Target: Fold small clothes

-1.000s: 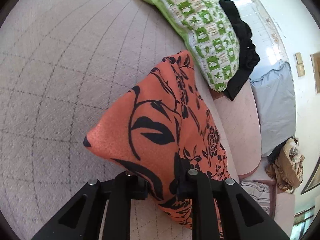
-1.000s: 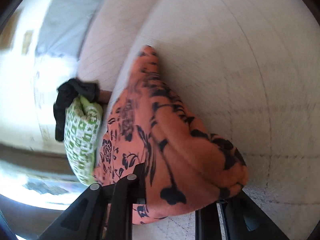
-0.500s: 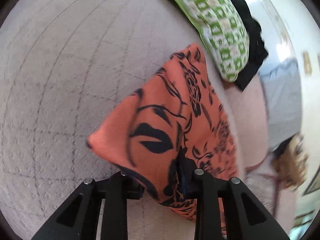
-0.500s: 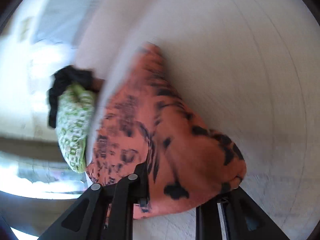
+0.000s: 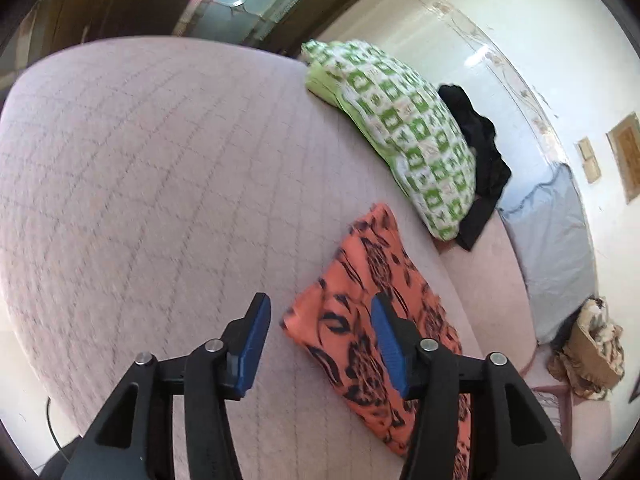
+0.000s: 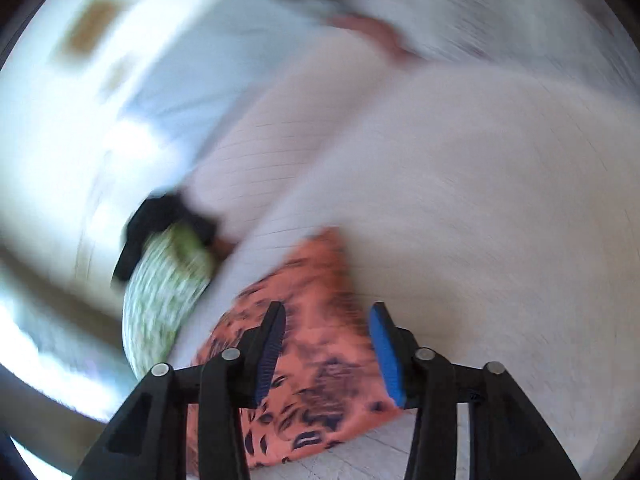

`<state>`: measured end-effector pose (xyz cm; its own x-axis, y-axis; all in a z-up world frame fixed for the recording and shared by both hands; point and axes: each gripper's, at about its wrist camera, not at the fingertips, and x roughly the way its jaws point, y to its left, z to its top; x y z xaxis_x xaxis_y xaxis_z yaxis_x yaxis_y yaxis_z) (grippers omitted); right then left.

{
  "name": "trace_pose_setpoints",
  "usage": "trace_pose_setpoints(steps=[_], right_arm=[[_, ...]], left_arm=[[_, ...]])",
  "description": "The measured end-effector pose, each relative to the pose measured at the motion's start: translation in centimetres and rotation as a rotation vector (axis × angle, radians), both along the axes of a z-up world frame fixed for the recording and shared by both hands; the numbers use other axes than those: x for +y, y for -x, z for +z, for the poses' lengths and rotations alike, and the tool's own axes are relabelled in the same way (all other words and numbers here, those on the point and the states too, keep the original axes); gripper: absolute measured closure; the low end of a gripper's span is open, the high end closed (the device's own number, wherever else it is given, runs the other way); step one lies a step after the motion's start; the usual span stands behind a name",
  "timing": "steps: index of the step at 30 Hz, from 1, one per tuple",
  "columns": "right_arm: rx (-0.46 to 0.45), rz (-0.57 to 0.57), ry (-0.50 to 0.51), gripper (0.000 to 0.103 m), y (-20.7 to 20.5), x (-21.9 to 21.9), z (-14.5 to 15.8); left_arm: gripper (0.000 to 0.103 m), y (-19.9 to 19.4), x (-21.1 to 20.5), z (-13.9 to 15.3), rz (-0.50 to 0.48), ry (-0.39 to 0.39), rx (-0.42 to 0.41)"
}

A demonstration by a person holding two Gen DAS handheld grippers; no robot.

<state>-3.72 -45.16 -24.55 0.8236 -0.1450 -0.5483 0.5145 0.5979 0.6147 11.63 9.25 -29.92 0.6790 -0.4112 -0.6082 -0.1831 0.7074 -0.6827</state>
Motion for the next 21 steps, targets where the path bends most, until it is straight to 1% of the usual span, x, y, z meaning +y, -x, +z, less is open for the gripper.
trace_pose_setpoints(steps=[1, 2, 3, 4, 6, 7, 8, 10, 11, 12, 13, 14, 15, 17, 18, 19, 21], right_arm=[[0.004, 0.077, 0.068, 0.062, -1.1, 2.0, 0.6], [0.012, 0.157, 0.111, 0.062, -2.5, 4.1, 0.7], [0.027, 0.231, 0.125, 0.062, -3.9, 6.0, 0.3], [0.047, 0.281, 0.129, 0.062, -5.0, 7.3, -0.2], [0.08, 0.345, 0.146, 0.062, -6.6, 9.6, -1.1], [0.091, 0.368, 0.161, 0.062, -7.1, 10.8, -1.4], [0.098, 0.39, 0.164, 0.062, -7.8, 11.6, -1.6], [0.105, 0.45, 0.136, 0.062, -9.3, 13.1, -2.3], [0.117, 0.469, 0.129, 0.062, -10.1, 14.0, -2.7], [0.139, 0.485, 0.128, 0.062, -10.8, 14.6, -3.1], [0.164, 0.504, 0.125, 0.062, -11.1, 15.1, -3.6], [0.2, 0.534, 0.107, 0.062, -11.6, 15.7, -4.4], [0.247, 0.567, 0.081, 0.062, -12.3, 16.0, -5.6], [0.387, 0.647, 0.027, 0.062, -13.1, 16.7, -8.4], [0.376, 0.639, 0.051, 0.064, -12.9, 16.8, -8.4], [0.371, 0.644, 0.052, 0.064, -12.9, 16.8, -8.0], [0.373, 0.654, 0.019, 0.064, -12.9, 16.3, -7.8]], left_arm=[[0.048, 0.0, -0.6, -0.4, -0.027, 0.022, 0.012], [0.048, -0.2, -1.3, -1.0, -0.065, 0.052, 0.037], [0.047, -0.3, -1.7, -1.6, -0.092, 0.074, 0.063], [0.046, -0.5, -2.1, -2.1, -0.112, 0.09, 0.084], [0.046, -1.1, -3.2, -3.3, -0.151, 0.12, 0.132], [0.044, -1.2, -3.4, -3.8, -0.159, 0.132, 0.149], [0.042, -1.5, -3.7, -4.2, -0.16, 0.145, 0.163], [0.039, -2.0, -3.4, -5.1, -0.132, 0.169, 0.187], [0.039, -2.1, -3.3, -5.2, -0.118, 0.177, 0.184], [0.037, -2.5, -3.2, -5.3, -0.102, 0.188, 0.177], [0.034, -2.9, -3.2, -5.2, -0.097, 0.191, 0.165], [0.033, -3.2, -3.4, -5.1, -0.102, 0.186, 0.153], [0.032, -3.4, -3.7, -5.0, -0.114, 0.172, 0.14], [0.032, -4.2, -4.6, -5.0, -0.133, 0.164, 0.127], [0.032, -4.5, -5.0, -5.2, -0.144, 0.175, 0.126], [0.033, -4.6, -5.2, -5.3, -0.145, 0.178, 0.123], [0.034, -4.9, -5.7, -5.1, -0.151, 0.151, 0.102]])
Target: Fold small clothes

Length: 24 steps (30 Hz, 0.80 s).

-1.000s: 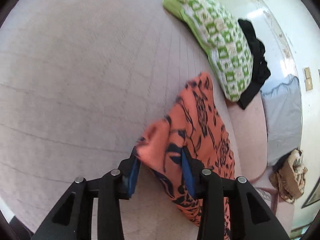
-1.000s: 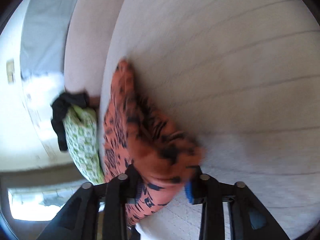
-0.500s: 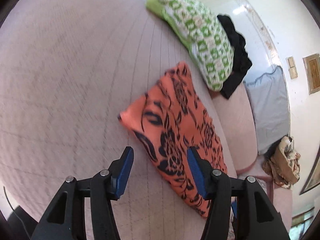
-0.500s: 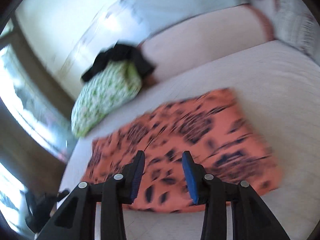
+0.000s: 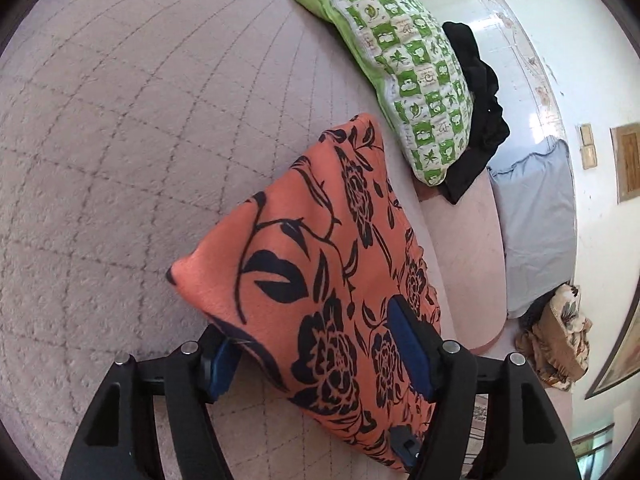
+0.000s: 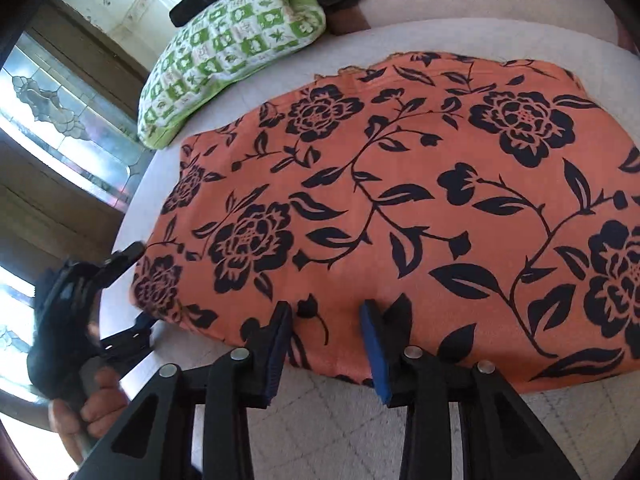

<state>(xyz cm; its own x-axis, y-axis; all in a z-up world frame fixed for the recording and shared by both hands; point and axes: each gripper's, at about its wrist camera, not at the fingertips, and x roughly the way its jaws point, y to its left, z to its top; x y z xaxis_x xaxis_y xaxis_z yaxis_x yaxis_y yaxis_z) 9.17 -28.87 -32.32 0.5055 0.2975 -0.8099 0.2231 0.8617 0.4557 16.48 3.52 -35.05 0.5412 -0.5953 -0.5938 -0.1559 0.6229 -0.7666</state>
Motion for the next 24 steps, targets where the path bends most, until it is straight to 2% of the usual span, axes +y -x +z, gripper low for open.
trace_pose_setpoints(steps=[2, 3, 6, 7, 9, 12, 14, 17, 19, 21, 24], right_arm=[[-0.021, -0.049, -0.064, 0.064, 0.3, -1.1, 0.3], [-0.04, -0.067, -0.075, 0.064, 0.4, -1.5, 0.7], [-0.116, -0.124, -0.03, 0.064, 0.9, -2.5, 1.7], [-0.108, -0.125, -0.02, 0.064, 0.7, -2.7, 1.4], [-0.002, -0.087, -0.032, 0.065, -0.4, -2.7, -1.0], [-0.041, -0.068, -0.01, 0.063, -0.2, -2.5, -0.4], [-0.047, -0.092, -0.047, 0.063, 0.0, -3.0, -0.5], [-0.08, -0.158, -0.136, 0.064, 0.6, -4.7, -0.2], [-0.101, -0.212, -0.103, 0.064, 1.3, -6.0, 0.4], [-0.096, -0.263, -0.021, 0.064, 1.7, -6.9, 0.8], [-0.016, -0.268, -0.022, 0.066, 1.0, -7.6, -0.7]], left_arm=[[0.055, -0.4, -0.7, 0.2, -0.007, -0.067, -0.015], [0.073, -0.4, -1.0, 0.1, -0.013, -0.112, -0.015], [0.074, -0.6, -1.3, -0.2, -0.02, -0.14, -0.026], [0.073, -0.6, -1.3, -0.2, -0.023, -0.145, -0.029], [0.071, -0.8, -1.4, -0.3, -0.027, -0.148, -0.032], [0.063, -0.9, -1.2, -0.5, -0.024, -0.111, -0.036], [0.062, -0.9, -1.1, -0.4, -0.028, -0.11, -0.043], [0.069, -0.9, -1.4, 0.0, -0.033, -0.156, -0.071], [0.075, -0.9, -1.7, 0.3, -0.036, -0.18, -0.091], [0.076, -0.8, -2.0, 0.7, -0.043, -0.209, -0.118], [0.076, -0.8, -2.6, 1.1, -0.053, -0.248, -0.145]])
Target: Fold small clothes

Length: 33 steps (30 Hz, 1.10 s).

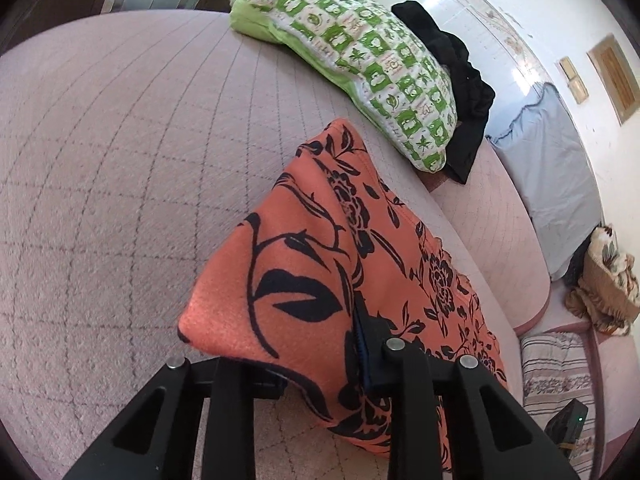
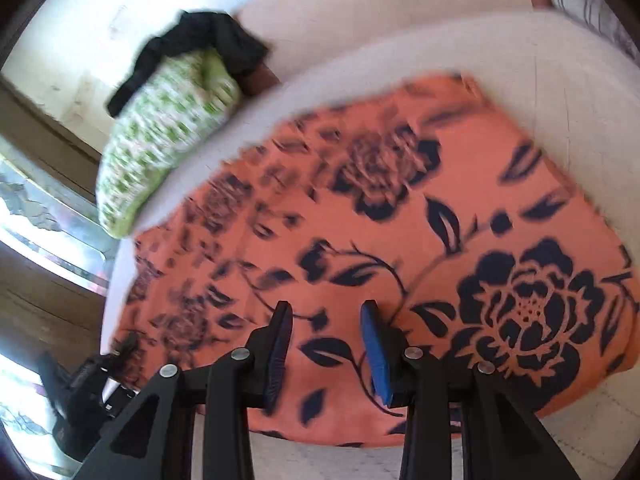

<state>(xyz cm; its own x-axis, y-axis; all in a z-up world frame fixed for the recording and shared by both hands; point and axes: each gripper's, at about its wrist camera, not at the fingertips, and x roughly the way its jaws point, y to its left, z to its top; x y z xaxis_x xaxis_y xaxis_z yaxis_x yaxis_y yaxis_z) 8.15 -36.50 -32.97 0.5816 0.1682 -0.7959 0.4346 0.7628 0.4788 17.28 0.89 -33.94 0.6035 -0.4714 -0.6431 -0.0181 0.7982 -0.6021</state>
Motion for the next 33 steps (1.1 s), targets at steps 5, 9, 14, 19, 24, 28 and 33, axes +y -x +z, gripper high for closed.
trace_pose_setpoints(steps=[5, 9, 14, 19, 24, 28, 33], right_arm=[[-0.036, 0.008, -0.002, 0.068, 0.7, -0.9, 0.8], [-0.088, -0.138, 0.032, 0.068, 2.6, -3.8, 1.8], [-0.013, -0.142, -0.017, 0.073, 2.6, -5.9, -0.2], [-0.075, -0.189, -0.19, 0.068, 4.2, -7.5, -0.4], [-0.146, -0.117, -0.31, 0.067, 4.3, -7.0, 0.5], [-0.164, -0.043, -0.377, 0.035, 1.9, -6.4, 1.0], [-0.163, 0.113, -0.405, 0.034, -5.3, -4.3, 4.0]], left_arm=[[0.062, -0.6, -0.1, -1.1, 0.011, 0.032, 0.027], [0.07, -0.6, -0.3, -0.8, 0.009, -0.005, 0.017], [0.079, -0.3, -1.2, 0.4, -0.001, -0.051, -0.051], [0.081, 0.6, -2.8, 2.6, -0.035, -0.118, -0.157], [0.082, 1.5, -5.6, 4.3, -0.103, -0.207, -0.246], [0.082, 3.0, -9.3, 5.2, -0.209, -0.397, -0.348], [0.083, 4.3, -11.8, 5.1, -0.287, -0.524, -0.401]])
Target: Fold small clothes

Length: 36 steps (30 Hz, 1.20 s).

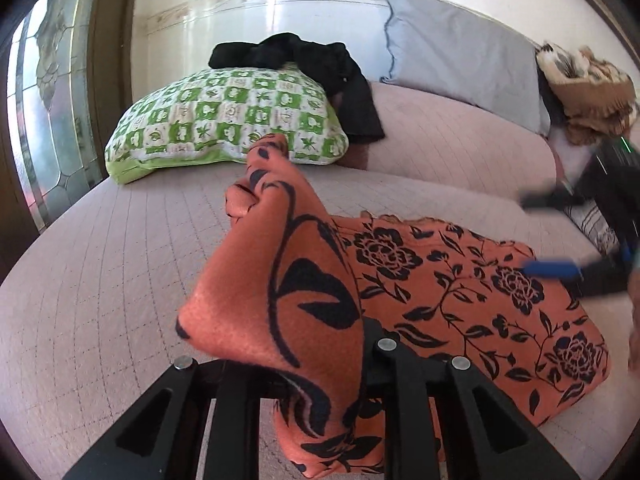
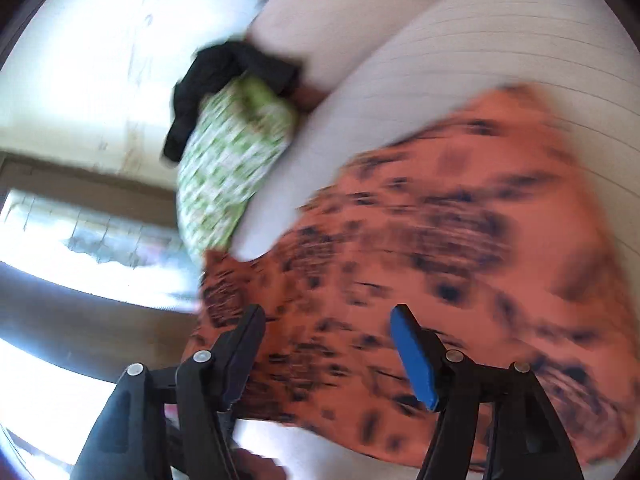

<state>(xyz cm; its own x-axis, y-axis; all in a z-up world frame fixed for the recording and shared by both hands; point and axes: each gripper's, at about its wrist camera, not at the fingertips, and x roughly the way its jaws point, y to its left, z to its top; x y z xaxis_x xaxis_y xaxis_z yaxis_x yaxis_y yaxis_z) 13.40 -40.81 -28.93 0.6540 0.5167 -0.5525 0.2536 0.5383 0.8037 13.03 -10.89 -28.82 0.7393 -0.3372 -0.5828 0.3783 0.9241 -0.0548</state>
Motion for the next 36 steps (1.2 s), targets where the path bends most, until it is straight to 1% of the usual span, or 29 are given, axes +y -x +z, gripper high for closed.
trace_pose_setpoints(steps=[1, 3, 6, 9, 10, 12, 14, 16, 17, 18, 19, 20, 21, 22, 24, 25, 28, 30, 33, 36], right_arm=[[0.01, 0.072, 0.007, 0.034, -2.5, 1.4, 0.9], [0.025, 0.186, 0.053, 0.034, -6.6, 4.3, 2.6], [0.054, 0.333, 0.178, 0.034, -12.2, 9.5, 4.8], [0.089, 0.48, 0.26, 0.034, -16.7, 14.8, 5.7], [0.103, 0.506, 0.295, 0.034, -17.8, 16.3, 5.9], [0.146, 0.563, 0.401, 0.034, -19.9, 19.3, 5.9], [0.206, 0.633, 0.514, 0.034, -21.6, 22.4, 5.0], [0.273, 0.675, 0.606, 0.034, -22.8, 24.4, 3.8], [0.291, 0.686, 0.633, 0.034, -23.1, 24.9, 3.3], [0.3, 0.696, 0.654, 0.038, -23.3, 25.3, 2.8], [0.296, 0.701, 0.673, 0.057, -23.2, 25.2, 2.4], [0.282, 0.714, 0.702, 0.07, -23.0, 25.2, 2.3], [0.264, 0.721, 0.731, 0.078, -22.7, 25.1, 2.3], [0.23, 0.706, 0.755, 0.082, -22.0, 24.5, 2.7], [0.17, 0.668, 0.749, 0.086, -21.0, 22.7, 4.0], [0.157, 0.642, 0.743, 0.087, -20.7, 21.7, 4.5], [0.113, 0.542, 0.691, 0.088, -18.3, 16.1, 6.5], [0.104, 0.497, 0.692, 0.088, -17.0, 13.2, 7.3], [0.101, 0.431, 0.702, 0.088, -14.3, 7.6, 8.2], [0.118, 0.363, 0.704, 0.088, -12.1, 2.1, 7.7]], left_arm=[[0.083, -0.1, -0.1, 0.0, -0.002, -0.006, 0.0], [0.083, -0.1, -0.3, 0.1, -0.01, -0.011, -0.002], [0.083, -0.1, -0.2, 0.0, -0.022, -0.022, -0.009], [0.083, 0.1, -0.2, 0.0, -0.035, -0.03, -0.017], [0.083, 0.1, -0.2, 0.1, -0.042, -0.031, -0.019], [0.083, 0.4, -0.2, 0.0, -0.053, -0.039, -0.025], [0.083, 0.3, -0.2, 0.0, -0.059, -0.043, -0.027], [0.083, 0.4, -0.2, 0.1, -0.066, -0.042, -0.028], [0.083, 0.4, -0.2, 0.1, -0.07, -0.043, -0.03], [0.083, 0.6, -0.3, 0.2, -0.081, -0.044, -0.035], [0.083, 0.7, -0.5, 0.3, -0.09, -0.045, -0.041], [0.083, 0.9, -0.8, 0.4, -0.103, -0.045, -0.047], [0.083, 1.1, -1.1, 0.6, -0.119, -0.042, -0.049], [0.083, 1.3, -1.4, 0.7, -0.134, -0.036, -0.051], [0.083, 2.0, -2.2, 1.1, -0.173, -0.018, -0.067], [0.083, 2.4, -2.7, 1.3, -0.193, -0.012, -0.079], [0.083, 3.7, -4.9, 2.1, -0.268, 0.019, -0.103], [0.083, 4.7, -6.9, 2.5, -0.321, 0.039, -0.112], [0.083, 6.2, -10.1, 2.6, -0.387, 0.052, -0.118], [0.083, 7.2, -14.0, 2.0, -0.451, 0.058, -0.097]])
